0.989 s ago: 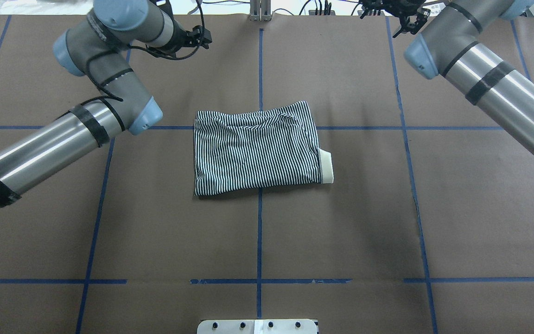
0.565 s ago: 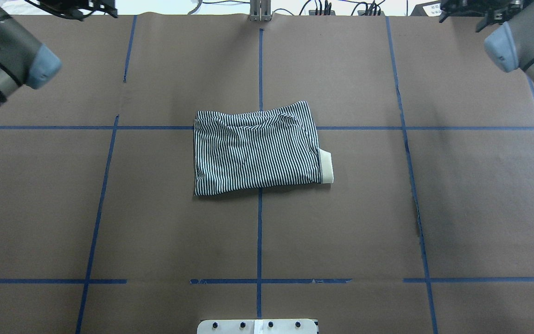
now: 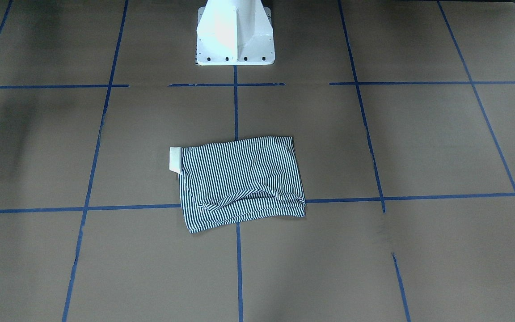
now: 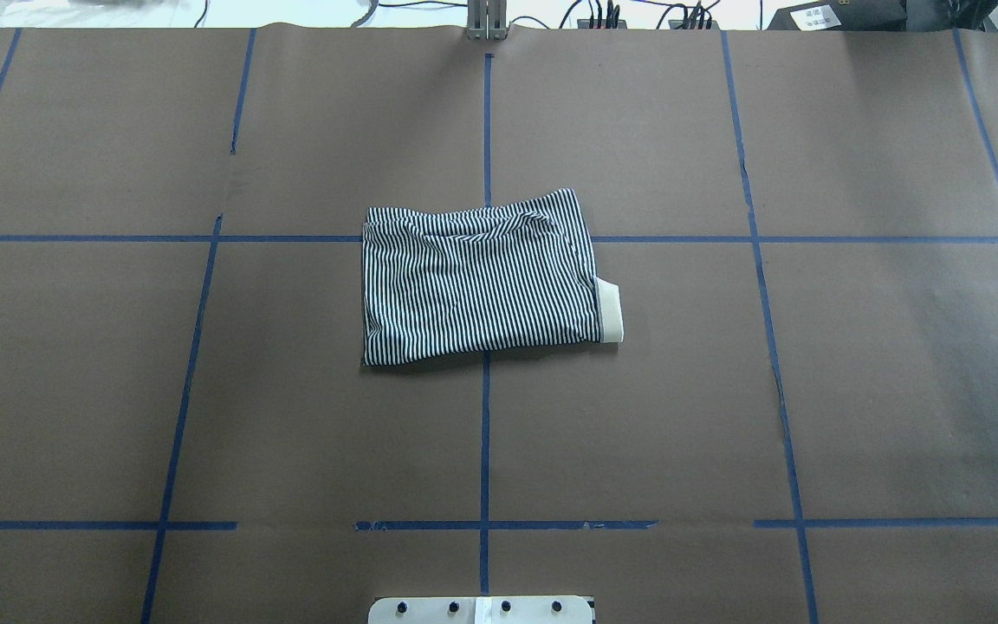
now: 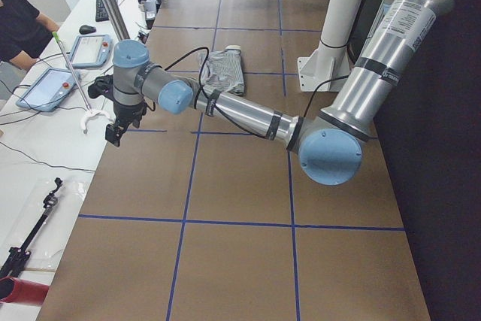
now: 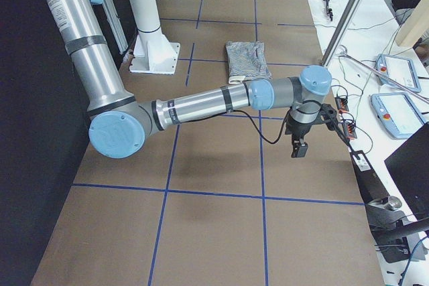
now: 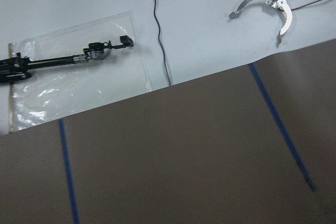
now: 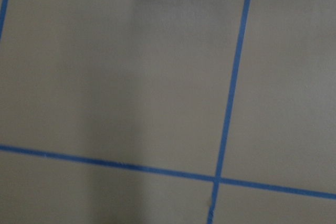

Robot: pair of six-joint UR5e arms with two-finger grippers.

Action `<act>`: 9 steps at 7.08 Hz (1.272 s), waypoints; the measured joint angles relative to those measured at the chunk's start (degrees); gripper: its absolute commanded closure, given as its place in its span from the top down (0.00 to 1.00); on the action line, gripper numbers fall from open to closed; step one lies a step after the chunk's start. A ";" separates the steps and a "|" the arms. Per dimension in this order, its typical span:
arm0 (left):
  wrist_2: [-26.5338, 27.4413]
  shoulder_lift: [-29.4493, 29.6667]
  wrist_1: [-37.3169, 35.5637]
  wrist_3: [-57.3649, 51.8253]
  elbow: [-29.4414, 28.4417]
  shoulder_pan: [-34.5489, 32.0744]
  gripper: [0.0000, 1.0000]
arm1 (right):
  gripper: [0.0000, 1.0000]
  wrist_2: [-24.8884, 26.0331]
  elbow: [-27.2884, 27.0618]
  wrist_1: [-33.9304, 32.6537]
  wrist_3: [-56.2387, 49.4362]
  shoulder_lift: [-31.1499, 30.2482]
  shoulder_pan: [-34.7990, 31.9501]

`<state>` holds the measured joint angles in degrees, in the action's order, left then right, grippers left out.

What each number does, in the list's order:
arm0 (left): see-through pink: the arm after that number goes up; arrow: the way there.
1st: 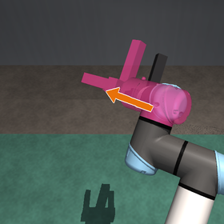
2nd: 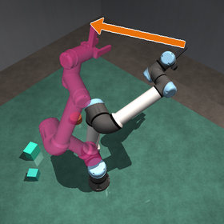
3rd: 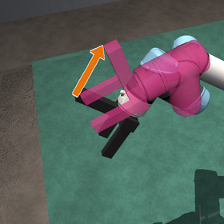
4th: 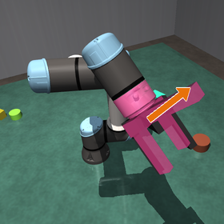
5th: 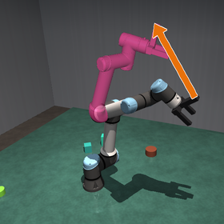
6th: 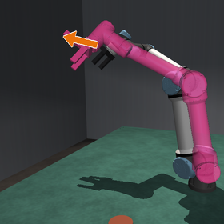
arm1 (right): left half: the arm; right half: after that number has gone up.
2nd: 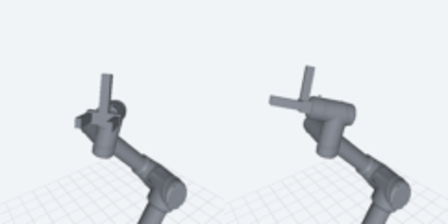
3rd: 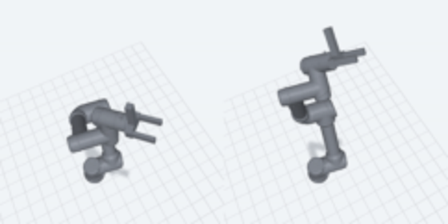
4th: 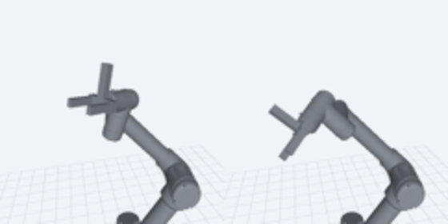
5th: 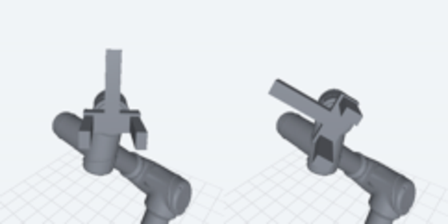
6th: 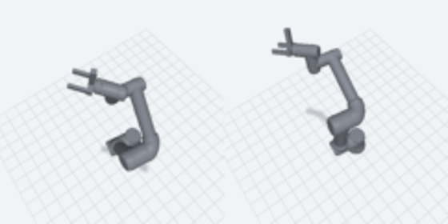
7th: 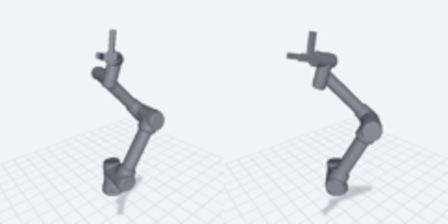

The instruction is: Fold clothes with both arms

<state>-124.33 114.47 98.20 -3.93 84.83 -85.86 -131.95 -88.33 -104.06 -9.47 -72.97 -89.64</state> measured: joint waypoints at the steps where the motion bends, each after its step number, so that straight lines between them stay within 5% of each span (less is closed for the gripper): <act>1: -0.37 -2.71 -2.96 -6.57 1.97 -2.00 1.00 | 1.00 -0.46 -2.21 -3.56 -8.03 -4.60 -3.38; 6: -4.92 -17.94 -1.60 -12.08 4.21 -3.79 1.00 | 1.00 -3.39 -3.49 1.53 -12.44 -14.37 -6.92; 9: -4.80 -20.19 -5.88 -11.85 5.58 -4.02 1.00 | 1.00 -3.27 -3.23 1.81 -12.60 -15.66 -6.90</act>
<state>-129.14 94.28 92.32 -15.77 90.41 -89.88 -135.22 -91.57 -102.25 -22.07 -88.63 -96.54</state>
